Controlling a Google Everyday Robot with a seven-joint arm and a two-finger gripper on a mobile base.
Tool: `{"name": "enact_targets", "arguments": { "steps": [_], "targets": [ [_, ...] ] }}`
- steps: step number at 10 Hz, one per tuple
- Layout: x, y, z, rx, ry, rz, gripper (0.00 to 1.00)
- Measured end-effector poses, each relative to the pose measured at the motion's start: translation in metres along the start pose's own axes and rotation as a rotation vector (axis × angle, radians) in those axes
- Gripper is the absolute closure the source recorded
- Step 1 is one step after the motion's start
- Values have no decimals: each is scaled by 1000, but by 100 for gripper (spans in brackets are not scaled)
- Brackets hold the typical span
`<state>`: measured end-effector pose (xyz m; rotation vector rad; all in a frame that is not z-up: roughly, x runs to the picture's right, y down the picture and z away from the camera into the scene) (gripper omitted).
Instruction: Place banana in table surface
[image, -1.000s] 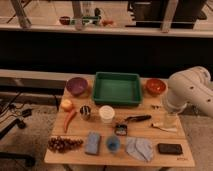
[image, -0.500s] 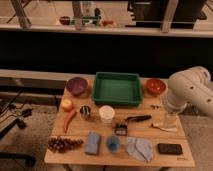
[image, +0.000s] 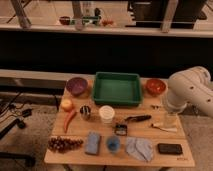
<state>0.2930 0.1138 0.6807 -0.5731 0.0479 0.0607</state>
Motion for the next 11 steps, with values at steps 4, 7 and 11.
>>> {"name": "enact_targets", "arguments": {
  "steps": [4,7,11],
  "targets": [
    [1,-10,2,27,-7,21,20],
    [8,-16,12,22,-20,44,20],
    [24,-15,41,-26,-51,94,20]
  ]
}}
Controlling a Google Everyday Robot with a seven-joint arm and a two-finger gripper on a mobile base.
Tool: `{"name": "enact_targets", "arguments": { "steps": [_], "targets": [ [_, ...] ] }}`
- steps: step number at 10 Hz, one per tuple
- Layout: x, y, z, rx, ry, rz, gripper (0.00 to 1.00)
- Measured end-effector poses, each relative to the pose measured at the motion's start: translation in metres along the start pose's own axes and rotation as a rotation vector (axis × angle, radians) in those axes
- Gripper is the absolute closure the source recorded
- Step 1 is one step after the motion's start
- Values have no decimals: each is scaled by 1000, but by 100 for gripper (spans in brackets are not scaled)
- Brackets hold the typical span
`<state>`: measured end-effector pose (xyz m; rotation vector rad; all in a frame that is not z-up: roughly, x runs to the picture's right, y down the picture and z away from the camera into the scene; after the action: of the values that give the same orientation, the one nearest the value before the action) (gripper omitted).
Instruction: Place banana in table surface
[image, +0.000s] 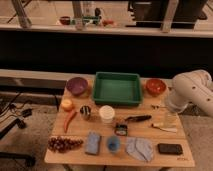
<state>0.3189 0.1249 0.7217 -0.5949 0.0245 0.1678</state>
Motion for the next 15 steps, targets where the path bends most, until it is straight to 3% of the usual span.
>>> {"name": "enact_targets", "arguments": {
  "steps": [4,10,13,15],
  "targets": [
    [30,1,20,-18,-19,56,20],
    [26,-1,20,-16,-25,50,20],
    [26,25,46,-93,-62,98,20],
    [30,35,58,-117,-66,119,20]
  ]
}}
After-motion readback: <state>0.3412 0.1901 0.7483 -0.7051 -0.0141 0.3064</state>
